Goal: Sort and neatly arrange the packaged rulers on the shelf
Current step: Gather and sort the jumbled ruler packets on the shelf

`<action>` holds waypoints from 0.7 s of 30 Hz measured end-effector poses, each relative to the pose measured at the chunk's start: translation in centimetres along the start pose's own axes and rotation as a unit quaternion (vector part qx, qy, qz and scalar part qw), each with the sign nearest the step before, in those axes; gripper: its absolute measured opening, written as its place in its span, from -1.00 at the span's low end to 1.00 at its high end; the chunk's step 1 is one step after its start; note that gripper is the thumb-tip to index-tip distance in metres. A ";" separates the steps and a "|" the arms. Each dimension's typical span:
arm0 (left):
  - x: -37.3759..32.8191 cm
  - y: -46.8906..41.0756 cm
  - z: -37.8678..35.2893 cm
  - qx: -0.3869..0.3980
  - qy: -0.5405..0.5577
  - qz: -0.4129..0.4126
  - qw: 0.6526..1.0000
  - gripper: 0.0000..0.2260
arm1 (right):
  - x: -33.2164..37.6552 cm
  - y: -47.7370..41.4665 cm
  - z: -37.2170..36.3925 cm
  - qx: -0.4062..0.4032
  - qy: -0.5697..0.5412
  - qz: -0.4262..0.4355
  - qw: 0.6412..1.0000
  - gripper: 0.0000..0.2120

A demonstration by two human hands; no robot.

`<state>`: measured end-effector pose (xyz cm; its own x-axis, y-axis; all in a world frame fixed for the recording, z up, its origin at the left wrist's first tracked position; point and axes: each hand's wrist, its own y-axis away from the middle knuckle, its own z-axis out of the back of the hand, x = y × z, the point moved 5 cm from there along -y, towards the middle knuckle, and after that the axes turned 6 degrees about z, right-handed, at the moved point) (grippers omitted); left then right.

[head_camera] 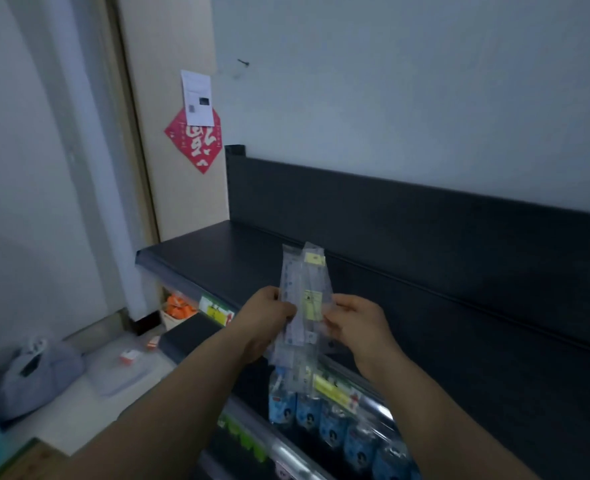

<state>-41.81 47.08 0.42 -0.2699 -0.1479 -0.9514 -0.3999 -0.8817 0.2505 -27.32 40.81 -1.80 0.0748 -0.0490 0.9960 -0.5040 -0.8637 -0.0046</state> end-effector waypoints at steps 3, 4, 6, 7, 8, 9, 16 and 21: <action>-0.5 -2.6 2.7 -0.026 -0.011 -0.002 1.000 -0.86 | 0.0 -3.1 -3.1 0.019 -0.009 0.003 1.000 -0.74; -0.7 -3.6 3.5 -0.033 -0.015 -0.004 0.999 -0.85 | -0.1 -4.2 -4.0 0.022 -0.013 0.005 1.000 -0.74; -1.2 -5.8 5.1 -0.048 -0.022 -0.009 0.999 -0.84 | -0.3 -6.5 -5.7 0.028 -0.024 0.002 0.999 -0.74; -1.5 -6.8 5.8 -0.058 -0.025 -0.011 0.998 -0.83 | -0.4 -7.7 -6.6 0.030 -0.028 -0.003 0.999 -0.73; -1.8 -8.0 6.6 -0.066 -0.030 -0.015 0.997 -0.84 | -0.5 -9.0 -7.5 0.033 -0.030 -0.007 0.999 -0.73; -2.0 -9.2 7.4 -0.074 -0.036 -0.019 0.996 -0.84 | -0.6 -10.2 -8.5 0.036 -0.031 -0.011 0.999 -0.74; -2.0 -16.8 13.1 -0.121 -0.082 -0.014 0.989 -0.92 | -2.1 -17.3 -14.6 0.038 -0.022 -0.024 0.999 -0.72; -1.7 -21.8 16.5 -0.104 -0.124 -0.005 0.987 -0.88 | -3.2 -21.0 -18.6 0.010 -0.003 -0.038 0.999 -0.63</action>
<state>-47.03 73.97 -0.45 -0.4827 -0.0484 -0.8744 -0.2211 -0.9594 0.1751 -32.97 68.42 -3.24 0.1180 0.0138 0.9929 -0.4789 -0.8751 0.0691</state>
